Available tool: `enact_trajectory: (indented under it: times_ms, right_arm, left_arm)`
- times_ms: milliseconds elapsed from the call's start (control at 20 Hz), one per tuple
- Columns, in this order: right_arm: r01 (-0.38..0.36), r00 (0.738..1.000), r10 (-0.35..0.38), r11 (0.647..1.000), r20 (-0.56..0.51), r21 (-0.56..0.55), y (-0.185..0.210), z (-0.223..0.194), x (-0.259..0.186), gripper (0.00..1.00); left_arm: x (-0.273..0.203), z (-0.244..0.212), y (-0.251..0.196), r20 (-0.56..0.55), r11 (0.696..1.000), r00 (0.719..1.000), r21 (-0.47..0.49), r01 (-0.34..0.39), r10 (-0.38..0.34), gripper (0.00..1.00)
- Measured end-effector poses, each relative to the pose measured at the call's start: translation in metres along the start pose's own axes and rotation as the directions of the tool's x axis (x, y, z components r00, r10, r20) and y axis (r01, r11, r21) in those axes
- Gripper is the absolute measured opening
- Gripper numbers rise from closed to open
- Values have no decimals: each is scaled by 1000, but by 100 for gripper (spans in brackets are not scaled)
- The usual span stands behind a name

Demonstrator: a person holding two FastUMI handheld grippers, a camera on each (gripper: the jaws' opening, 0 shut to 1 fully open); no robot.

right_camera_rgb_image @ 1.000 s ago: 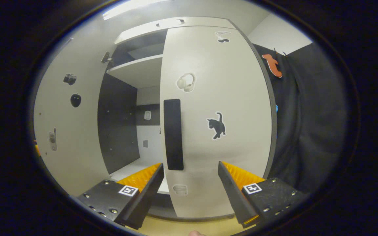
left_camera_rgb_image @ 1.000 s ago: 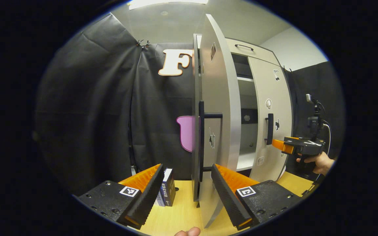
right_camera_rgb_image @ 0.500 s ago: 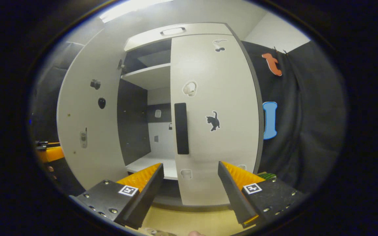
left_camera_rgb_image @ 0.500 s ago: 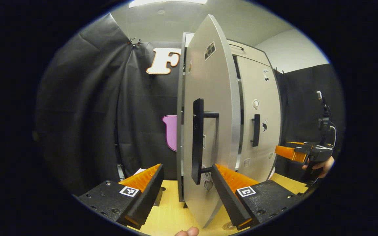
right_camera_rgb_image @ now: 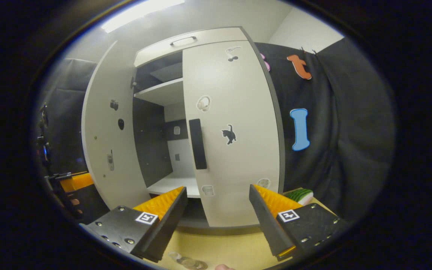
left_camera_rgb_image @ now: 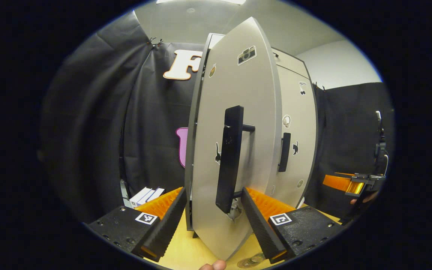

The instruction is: Grasp the bottle in the cabinet with the left hand and place it on the coaster, then close the right door with the right hand and the left door with the left hand.

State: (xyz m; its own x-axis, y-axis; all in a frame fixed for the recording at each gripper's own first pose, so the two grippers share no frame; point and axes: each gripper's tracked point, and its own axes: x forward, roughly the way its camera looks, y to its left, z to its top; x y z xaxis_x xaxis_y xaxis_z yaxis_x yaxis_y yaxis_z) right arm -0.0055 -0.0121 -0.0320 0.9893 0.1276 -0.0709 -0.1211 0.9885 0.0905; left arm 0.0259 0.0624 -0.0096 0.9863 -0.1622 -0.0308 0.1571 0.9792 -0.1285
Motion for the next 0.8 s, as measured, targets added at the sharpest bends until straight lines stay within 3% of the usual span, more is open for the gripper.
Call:
enact_trajectory:
  times_ms: [400, 800]
  right_arm:
    - [-1, 999, 2, 1000, -45, 16, -13, -14, -15, 100]
    - [42, 997, -39, 998, -73, 49, -42, -24, -26, 100]
  left_arm:
    - [19, -4, -31, -9, 998, 1000, 54, 23, -22, 93]
    - [75, -9, -72, 12, 991, 998, 121, 52, -54, 100]
